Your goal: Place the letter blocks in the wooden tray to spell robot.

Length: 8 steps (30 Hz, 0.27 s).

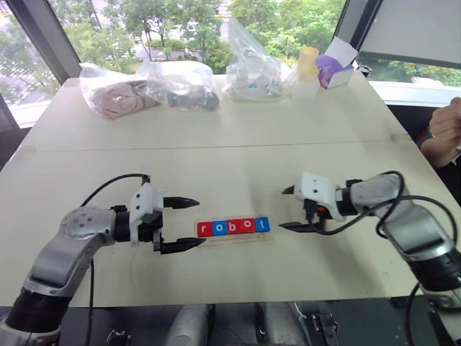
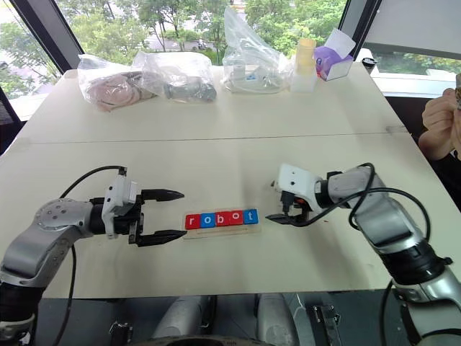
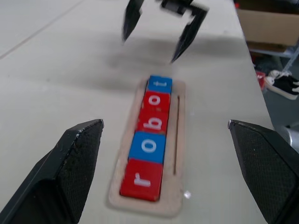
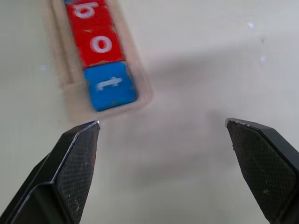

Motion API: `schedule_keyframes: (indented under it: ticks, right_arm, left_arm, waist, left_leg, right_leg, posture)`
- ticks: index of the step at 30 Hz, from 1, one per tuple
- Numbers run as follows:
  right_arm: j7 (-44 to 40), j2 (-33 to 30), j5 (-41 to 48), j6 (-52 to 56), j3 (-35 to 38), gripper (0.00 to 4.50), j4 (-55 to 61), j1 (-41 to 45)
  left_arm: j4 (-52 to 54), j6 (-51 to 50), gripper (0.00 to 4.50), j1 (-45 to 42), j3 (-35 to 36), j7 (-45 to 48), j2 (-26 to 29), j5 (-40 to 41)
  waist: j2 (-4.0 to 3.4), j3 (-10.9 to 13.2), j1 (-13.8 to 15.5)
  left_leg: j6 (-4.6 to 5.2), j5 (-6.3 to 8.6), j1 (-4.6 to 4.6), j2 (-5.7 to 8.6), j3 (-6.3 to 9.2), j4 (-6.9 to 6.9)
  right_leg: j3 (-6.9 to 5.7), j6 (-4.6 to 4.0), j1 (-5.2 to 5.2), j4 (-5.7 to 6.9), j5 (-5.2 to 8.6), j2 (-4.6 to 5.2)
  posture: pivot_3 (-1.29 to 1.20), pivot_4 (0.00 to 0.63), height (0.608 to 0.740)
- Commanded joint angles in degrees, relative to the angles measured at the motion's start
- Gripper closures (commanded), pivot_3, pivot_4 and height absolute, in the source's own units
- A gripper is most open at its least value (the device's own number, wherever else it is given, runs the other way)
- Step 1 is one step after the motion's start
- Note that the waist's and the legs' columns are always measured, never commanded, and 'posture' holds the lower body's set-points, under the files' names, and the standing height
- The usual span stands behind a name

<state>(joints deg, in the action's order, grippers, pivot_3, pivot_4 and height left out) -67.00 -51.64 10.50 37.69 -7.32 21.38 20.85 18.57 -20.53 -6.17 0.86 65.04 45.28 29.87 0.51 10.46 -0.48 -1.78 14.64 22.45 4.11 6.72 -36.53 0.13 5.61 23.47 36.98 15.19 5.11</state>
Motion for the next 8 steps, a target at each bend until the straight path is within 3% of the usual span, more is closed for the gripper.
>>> schedule_keyframes:
  ticks: [1,8]
  right_arm:
    - [-1.24,-2.76,7.91,6.81,7.50,0.06,8.16,-3.20]
    - [-0.36,-6.54,17.61,14.45,15.60,0.06,15.48,-9.16]
  left_arm:
    - [2.02,-1.86,0.00,0.89,2.61,-0.61,2.27,0.45]
    - [0.85,-2.23,0.00,1.01,6.29,1.44,5.06,2.51]
  waist:
    - [0.00,0.00,-0.04]
    - [0.02,0.02,-0.05]
  left_leg:
    - [0.00,0.00,0.00,0.00,0.00,0.00]
    - [0.00,0.00,-0.01,-0.03,-0.02,0.00]
  right_leg:
    - [0.00,0.00,0.00,0.00,0.00,0.00]
    - [0.00,-0.04,-0.01,-0.02,0.03,0.01]
  posture:
    - [0.00,0.150,0.740]
    - [0.00,0.150,0.740]
